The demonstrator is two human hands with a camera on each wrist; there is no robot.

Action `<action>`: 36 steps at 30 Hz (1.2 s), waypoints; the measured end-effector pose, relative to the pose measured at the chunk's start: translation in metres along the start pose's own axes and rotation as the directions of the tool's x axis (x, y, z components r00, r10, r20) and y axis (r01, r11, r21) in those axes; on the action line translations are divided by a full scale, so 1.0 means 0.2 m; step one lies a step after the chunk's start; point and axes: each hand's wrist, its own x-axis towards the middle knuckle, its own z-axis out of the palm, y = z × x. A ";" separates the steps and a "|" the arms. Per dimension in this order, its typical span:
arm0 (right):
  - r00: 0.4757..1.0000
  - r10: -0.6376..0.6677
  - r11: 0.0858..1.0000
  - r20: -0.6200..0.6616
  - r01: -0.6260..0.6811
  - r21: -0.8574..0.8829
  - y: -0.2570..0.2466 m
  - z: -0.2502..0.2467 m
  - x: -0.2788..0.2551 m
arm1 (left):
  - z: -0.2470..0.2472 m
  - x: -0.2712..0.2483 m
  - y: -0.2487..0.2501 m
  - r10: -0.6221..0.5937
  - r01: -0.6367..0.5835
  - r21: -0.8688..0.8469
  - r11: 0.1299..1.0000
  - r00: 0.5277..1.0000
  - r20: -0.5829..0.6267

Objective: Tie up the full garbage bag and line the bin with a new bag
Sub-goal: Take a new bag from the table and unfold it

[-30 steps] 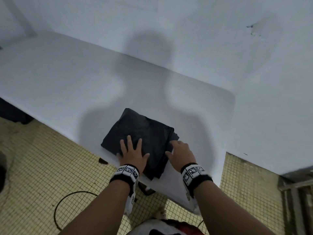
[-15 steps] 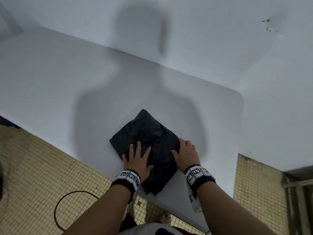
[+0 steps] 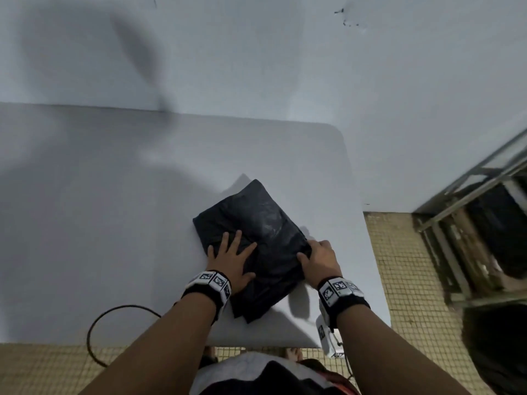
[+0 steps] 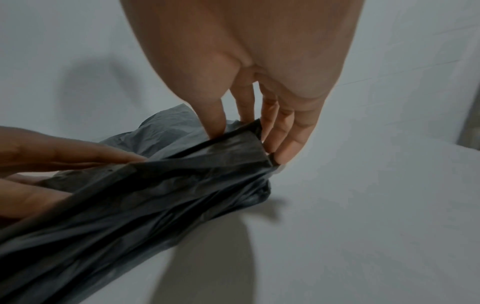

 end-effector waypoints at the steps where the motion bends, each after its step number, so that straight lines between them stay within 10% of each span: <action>1: 1.000 0.026 1.000 -0.009 -0.026 0.014 0.00 0.00 -0.01 | -0.01 0.02 -0.01 0.027 -0.027 0.016 0.999 1.000 0.000; 17: 0.900 0.381 0.797 -0.211 -0.205 0.568 -0.05 0.02 -0.10 | -0.24 0.29 -0.04 0.274 -0.274 0.114 0.955 0.962 0.014; 20: 0.911 0.394 0.552 -0.125 -0.125 0.824 -0.13 0.01 -0.09 | -0.33 0.26 0.02 0.174 -0.205 -0.182 0.962 0.970 -0.171; 24: 0.986 0.108 0.056 0.128 -0.134 0.989 -0.26 0.00 -0.09 | -0.50 0.20 0.10 0.020 -0.196 -0.712 0.674 0.969 -0.247; 29: 0.958 -0.222 0.246 0.183 -0.127 0.961 -0.37 -0.02 -0.07 | -0.68 0.11 0.08 -0.060 -0.072 -0.796 0.601 0.989 -0.135; 36: 0.875 -0.408 0.351 0.261 -0.114 0.929 -0.51 0.04 -0.06 | -0.79 -0.04 -0.15 -0.115 -0.109 -0.588 0.802 0.937 -0.330</action>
